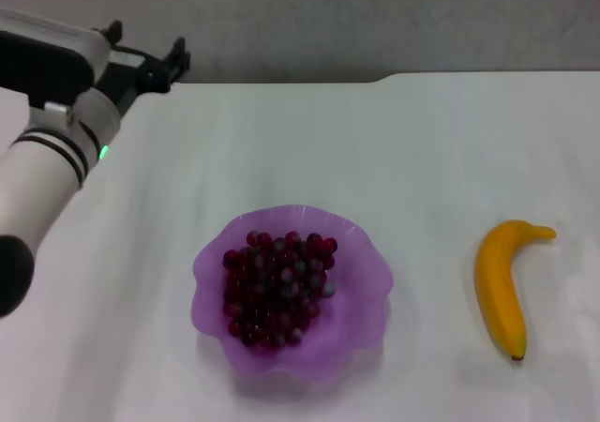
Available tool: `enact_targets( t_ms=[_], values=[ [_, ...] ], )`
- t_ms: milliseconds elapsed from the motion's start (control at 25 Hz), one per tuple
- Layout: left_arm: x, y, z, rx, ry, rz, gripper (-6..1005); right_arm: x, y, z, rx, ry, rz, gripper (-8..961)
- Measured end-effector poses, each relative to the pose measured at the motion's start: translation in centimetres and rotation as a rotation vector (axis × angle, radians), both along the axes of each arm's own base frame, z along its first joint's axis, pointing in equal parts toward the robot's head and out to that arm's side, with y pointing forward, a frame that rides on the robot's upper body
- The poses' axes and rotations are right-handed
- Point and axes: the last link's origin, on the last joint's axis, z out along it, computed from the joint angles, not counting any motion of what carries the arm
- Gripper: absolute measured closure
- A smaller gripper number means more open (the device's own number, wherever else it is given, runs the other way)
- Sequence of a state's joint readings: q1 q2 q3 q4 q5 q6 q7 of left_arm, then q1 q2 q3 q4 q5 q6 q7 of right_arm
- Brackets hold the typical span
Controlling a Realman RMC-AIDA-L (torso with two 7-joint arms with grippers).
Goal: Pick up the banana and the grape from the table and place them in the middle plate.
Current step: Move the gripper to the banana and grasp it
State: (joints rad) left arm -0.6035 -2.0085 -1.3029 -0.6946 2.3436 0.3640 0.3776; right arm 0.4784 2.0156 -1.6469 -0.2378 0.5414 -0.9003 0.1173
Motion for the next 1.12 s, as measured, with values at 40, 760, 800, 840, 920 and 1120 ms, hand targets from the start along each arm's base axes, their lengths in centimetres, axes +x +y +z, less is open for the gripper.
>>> enact_targets(
  t_ms=[40, 760, 800, 840, 920, 1120],
  values=[
    [-0.3, 0.1, 0.2, 0.008, -0.008, -0.01, 121, 0.0, 0.0, 0.0, 0.0, 0.0, 0.0, 72],
    [-3.9, 0.7, 4.7, 0.135, -0.204, -0.009, 120, -0.7, 0.8, 0.0, 0.001, 0.102, 0.033, 72],
    [-3.9, 0.7, 4.6, 0.134, -0.201, -0.009, 120, -0.9, 0.9, 0.0, 0.0, 0.102, 0.036, 72],
    [-3.8, 0.7, 4.6, 0.133, -0.196, -0.009, 120, -1.0, 1.0, 0.0, -0.001, 0.099, 0.038, 72],
    [-3.7, 0.8, 4.4, 0.13, -0.19, -0.013, 120, -0.9, 1.2, -0.1, -0.01, 0.102, 0.027, 72],
    [-4.2, 0.5, 4.2, 0.126, -0.178, -0.001, 120, -1.2, 2.1, -1.2, -0.078, 0.167, -0.012, 72]
  ],
)
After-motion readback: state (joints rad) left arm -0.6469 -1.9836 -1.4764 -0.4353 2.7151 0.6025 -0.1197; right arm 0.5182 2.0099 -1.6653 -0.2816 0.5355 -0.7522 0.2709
